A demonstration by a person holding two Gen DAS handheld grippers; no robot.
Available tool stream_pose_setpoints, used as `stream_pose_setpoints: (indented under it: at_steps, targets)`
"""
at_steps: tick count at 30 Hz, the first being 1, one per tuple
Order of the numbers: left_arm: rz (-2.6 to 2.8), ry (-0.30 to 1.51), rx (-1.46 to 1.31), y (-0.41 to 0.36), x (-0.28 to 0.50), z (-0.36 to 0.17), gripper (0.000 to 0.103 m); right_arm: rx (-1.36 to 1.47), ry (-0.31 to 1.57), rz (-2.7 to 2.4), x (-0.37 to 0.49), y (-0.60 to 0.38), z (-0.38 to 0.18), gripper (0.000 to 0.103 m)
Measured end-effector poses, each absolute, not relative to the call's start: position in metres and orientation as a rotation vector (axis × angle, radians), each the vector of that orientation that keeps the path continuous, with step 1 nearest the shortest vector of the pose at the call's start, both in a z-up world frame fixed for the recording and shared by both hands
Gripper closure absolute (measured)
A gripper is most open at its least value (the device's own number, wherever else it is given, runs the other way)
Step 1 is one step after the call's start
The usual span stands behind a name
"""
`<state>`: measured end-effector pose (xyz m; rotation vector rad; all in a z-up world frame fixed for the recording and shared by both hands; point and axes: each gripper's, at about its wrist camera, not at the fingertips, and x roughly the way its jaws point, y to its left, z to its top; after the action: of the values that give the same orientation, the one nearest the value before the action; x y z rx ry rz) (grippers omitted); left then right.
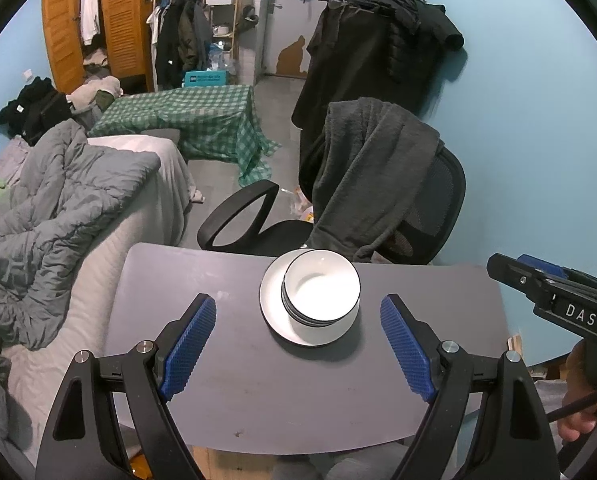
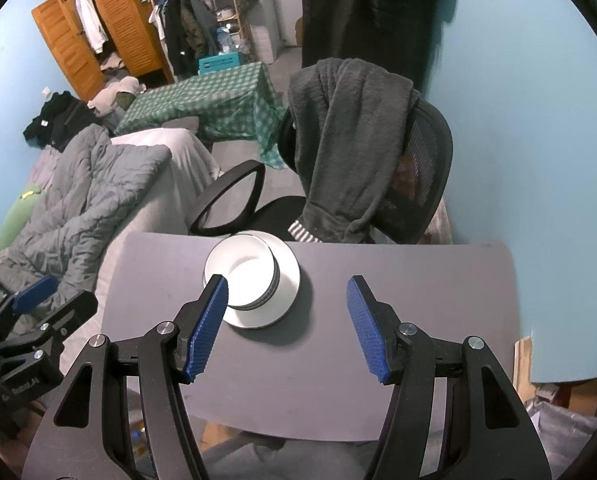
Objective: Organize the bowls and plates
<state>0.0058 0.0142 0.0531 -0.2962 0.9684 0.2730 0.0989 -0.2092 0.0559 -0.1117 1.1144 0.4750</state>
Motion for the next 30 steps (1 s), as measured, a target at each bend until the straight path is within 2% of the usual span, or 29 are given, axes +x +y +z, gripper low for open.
stream_pose_setpoints:
  at_steps: [30]
  targets:
    - [0.332, 0.948, -0.307, 0.012, 0.023, 0.058, 0.017, -0.137, 1.116, 0.478, 0.103, -0.208, 0.052, 0.043]
